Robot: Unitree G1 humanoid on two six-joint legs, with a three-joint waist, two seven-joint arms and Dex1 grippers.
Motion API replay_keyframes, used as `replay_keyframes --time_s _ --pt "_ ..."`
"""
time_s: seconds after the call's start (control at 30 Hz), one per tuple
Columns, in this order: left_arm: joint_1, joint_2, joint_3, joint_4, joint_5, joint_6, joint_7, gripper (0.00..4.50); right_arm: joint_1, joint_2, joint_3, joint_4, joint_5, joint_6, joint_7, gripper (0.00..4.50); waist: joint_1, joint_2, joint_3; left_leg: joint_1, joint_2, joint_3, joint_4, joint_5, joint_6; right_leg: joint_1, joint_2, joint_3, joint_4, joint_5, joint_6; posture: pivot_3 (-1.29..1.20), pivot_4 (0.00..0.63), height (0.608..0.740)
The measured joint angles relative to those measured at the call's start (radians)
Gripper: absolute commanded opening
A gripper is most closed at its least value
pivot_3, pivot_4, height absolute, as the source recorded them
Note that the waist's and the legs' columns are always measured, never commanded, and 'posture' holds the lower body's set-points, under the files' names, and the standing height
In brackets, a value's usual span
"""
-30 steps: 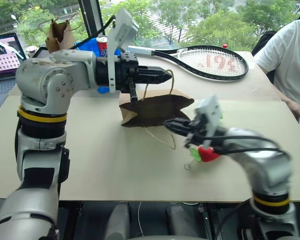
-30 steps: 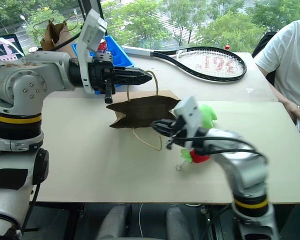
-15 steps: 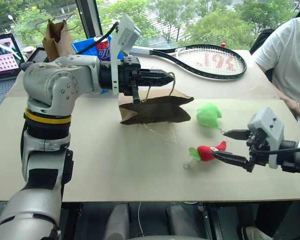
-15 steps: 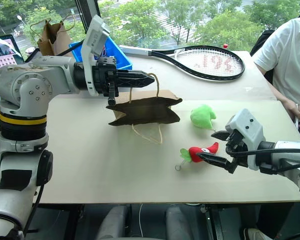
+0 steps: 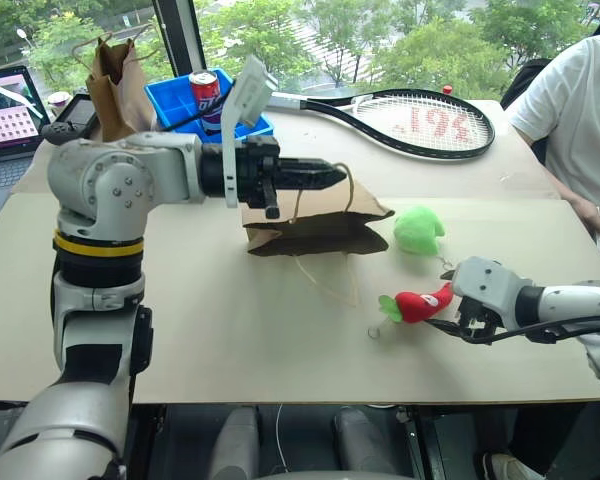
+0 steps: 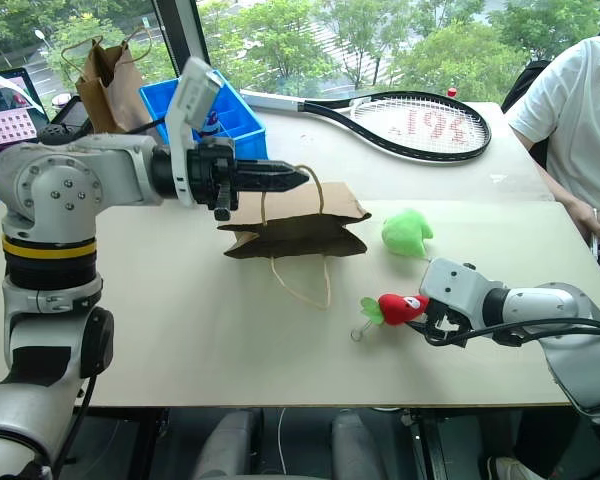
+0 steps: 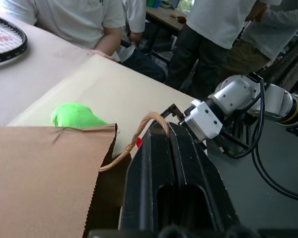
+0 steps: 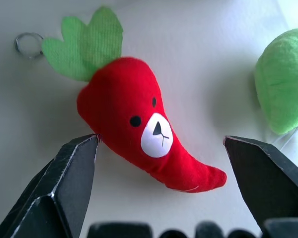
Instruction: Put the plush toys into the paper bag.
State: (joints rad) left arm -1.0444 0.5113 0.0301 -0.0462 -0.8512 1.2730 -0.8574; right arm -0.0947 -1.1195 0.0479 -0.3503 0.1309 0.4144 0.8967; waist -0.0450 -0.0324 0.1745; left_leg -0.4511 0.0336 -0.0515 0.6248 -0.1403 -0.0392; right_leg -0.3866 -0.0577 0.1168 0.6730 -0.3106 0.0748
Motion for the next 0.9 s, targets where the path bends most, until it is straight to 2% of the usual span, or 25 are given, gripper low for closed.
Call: replay_keyframes --time_s 0.13,0.23,0.37,0.5,0.53,0.57,0.6,0.73,0.9 --pt "0.01 -0.006 0.039 -0.025 -0.042 0.055 0.043 0.0 -0.073 0.048 0.073 0.122 -0.077 -0.105 0.018 4.47 -0.001 0.0 0.0 0.0 0.0 0.0 0.0 0.0 0.0 0.001 0.0 0.0 0.0 0.0 0.0 0.0 0.15 0.74" --pt "0.033 -0.021 0.056 -0.035 -0.074 0.105 0.079 0.0 -0.111 0.08 0.087 0.172 -0.089 -0.135 0.03 3.78 -0.001 0.0 0.0 0.002 0.0 0.0 0.0 0.0 0.0 0.002 0.0 0.0 0.001 0.001 -0.001 0.0 0.15 0.74" --pt "0.035 -0.048 0.089 -0.035 -0.107 0.164 0.131 0.0 -0.096 0.077 0.079 0.167 -0.067 -0.113 0.076 2.42 0.002 0.0 0.0 0.003 0.0 0.0 0.001 0.0 0.0 0.003 0.0 0.0 0.001 0.001 0.0 0.0 0.15 0.74" --pt "0.034 -0.079 0.134 -0.027 -0.136 0.214 0.182 0.0 -0.043 0.027 -0.017 0.106 0.023 -0.038 0.149 1.1 0.006 0.0 0.0 0.002 -0.001 0.0 0.001 0.0 0.0 0.003 0.0 0.0 0.001 0.001 0.0 0.0 0.15 0.74" --pt "0.033 -0.091 0.147 -0.021 -0.139 0.225 0.201 0.0 -0.036 0.003 -0.086 0.053 0.08 0.001 0.18 0.74 0.006 0.001 0.0 0.002 0.0 -0.001 0.001 0.0 0.0 0.003 0.0 0.0 0.001 0.001 0.0 0.0 0.15 0.74" --pt "0.028 -0.111 0.157 -0.013 -0.143 0.241 0.22 0.0 -0.019 -0.02 -0.173 -0.003 0.154 0.064 0.219 0.62 0.006 0.001 0.001 0.002 -0.001 -0.001 0.001 0.0 0.0 0.003 0.0 -0.001 0.001 0.001 0.0 0.0 0.15 0.74" --pt "0.026 -0.125 0.164 -0.004 -0.151 0.253 0.234 0.0 -0.015 -0.037 -0.24 -0.049 0.213 0.114 0.246 0.15 0.006 0.001 0.001 0.002 -0.001 -0.001 0.001 0.0 0.0 0.003 0.0 -0.001 0.001 0.001 0.0 0.0 0.15 0.74" --pt "0.021 -0.148 0.172 0.015 -0.165 0.272 0.26 0.0 -0.033 -0.081 -0.42 -0.17 0.389 0.276 0.285 0.04 0.003 0.001 0.001 0.003 0.0 -0.001 0.001 0.0 0.0 0.004 0.0 -0.001 0.001 0.001 0.0 0.0 0.15 0.74" --pt "-0.007 -0.157 0.172 0.035 -0.169 0.274 0.272 0.0 -0.092 -0.087 -0.474 -0.294 0.593 0.425 0.257 0.04 0.004 0.001 0.001 0.003 -0.001 -0.001 0.001 0.0 0.0 0.004 0.0 -0.001 0.001 0.001 0.0 0.0 0.15 0.74"
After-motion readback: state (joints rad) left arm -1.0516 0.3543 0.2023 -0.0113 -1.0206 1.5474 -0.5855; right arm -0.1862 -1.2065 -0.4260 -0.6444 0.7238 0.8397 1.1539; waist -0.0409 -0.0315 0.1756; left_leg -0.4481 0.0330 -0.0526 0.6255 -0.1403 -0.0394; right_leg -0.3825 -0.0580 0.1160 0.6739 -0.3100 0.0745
